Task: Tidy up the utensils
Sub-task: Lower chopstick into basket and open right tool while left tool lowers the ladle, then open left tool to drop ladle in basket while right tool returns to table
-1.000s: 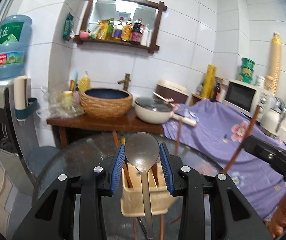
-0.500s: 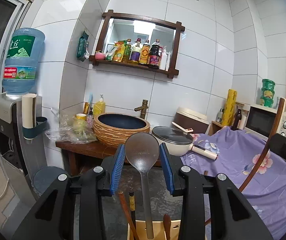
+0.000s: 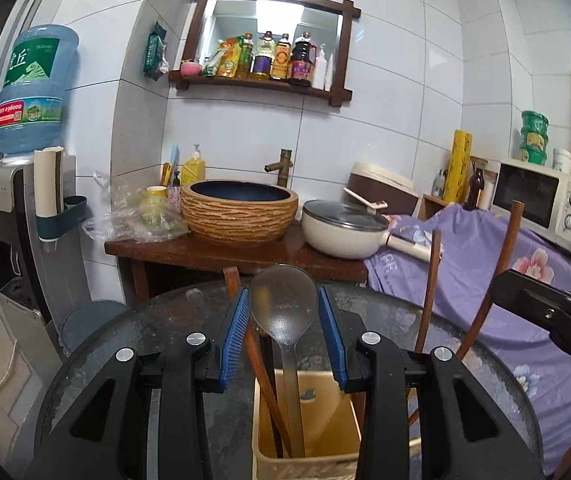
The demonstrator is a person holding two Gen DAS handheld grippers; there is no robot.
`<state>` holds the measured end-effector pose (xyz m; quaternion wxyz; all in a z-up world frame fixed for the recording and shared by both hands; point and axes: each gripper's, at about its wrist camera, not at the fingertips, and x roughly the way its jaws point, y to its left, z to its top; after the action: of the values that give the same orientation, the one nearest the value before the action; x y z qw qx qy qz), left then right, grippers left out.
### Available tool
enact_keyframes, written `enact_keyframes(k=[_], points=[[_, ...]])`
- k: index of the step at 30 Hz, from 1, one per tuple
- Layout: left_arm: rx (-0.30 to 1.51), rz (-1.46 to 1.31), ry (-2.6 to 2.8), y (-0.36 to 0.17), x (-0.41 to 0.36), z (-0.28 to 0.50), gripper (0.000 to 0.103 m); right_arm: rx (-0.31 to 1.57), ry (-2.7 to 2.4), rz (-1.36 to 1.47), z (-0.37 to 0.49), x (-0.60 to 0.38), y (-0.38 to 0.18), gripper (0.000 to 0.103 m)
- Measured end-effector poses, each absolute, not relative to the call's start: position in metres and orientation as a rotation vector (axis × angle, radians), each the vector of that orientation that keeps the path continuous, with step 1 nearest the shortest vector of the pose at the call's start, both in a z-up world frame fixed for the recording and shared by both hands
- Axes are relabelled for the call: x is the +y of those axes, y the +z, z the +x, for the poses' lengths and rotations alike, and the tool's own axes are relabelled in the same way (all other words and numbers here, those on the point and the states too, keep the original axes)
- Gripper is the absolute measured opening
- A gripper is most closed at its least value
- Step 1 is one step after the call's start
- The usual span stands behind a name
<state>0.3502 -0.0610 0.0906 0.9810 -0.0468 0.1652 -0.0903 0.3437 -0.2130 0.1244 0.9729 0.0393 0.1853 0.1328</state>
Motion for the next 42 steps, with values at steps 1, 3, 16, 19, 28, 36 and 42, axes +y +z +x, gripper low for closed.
enact_keyframes(k=[1,3,16,19,28,36,42], points=[[0.341,-0.086,-0.187,0.087,-0.062,0.349,0.035,0.379,0.270,0.079,0.343,-0.213,0.121,0.007],[0.360,-0.074,-0.196,0.082,-0.063,0.348,0.035,0.397,0.283,0.076,0.344,-0.211,0.113,0.007],[0.423,-0.045,-0.209,0.062,-0.053,0.343,0.048,0.448,0.287,0.067,0.344,-0.213,0.089,0.009],[0.408,-0.047,-0.208,0.065,-0.049,0.335,0.056,0.427,0.273,0.075,0.337,-0.218,0.088,0.028],[0.390,-0.040,-0.174,0.064,-0.031,0.299,0.089,0.416,0.240,0.106,0.307,-0.233,0.080,0.063],[0.536,-0.008,-0.177,0.030,-0.019,0.271,0.096,0.506,0.260,0.119,0.280,-0.232,0.050,0.073],[0.609,-0.007,-0.193,0.004,-0.014,0.249,0.096,0.590,0.286,0.132,0.268,-0.224,0.019,0.073]])
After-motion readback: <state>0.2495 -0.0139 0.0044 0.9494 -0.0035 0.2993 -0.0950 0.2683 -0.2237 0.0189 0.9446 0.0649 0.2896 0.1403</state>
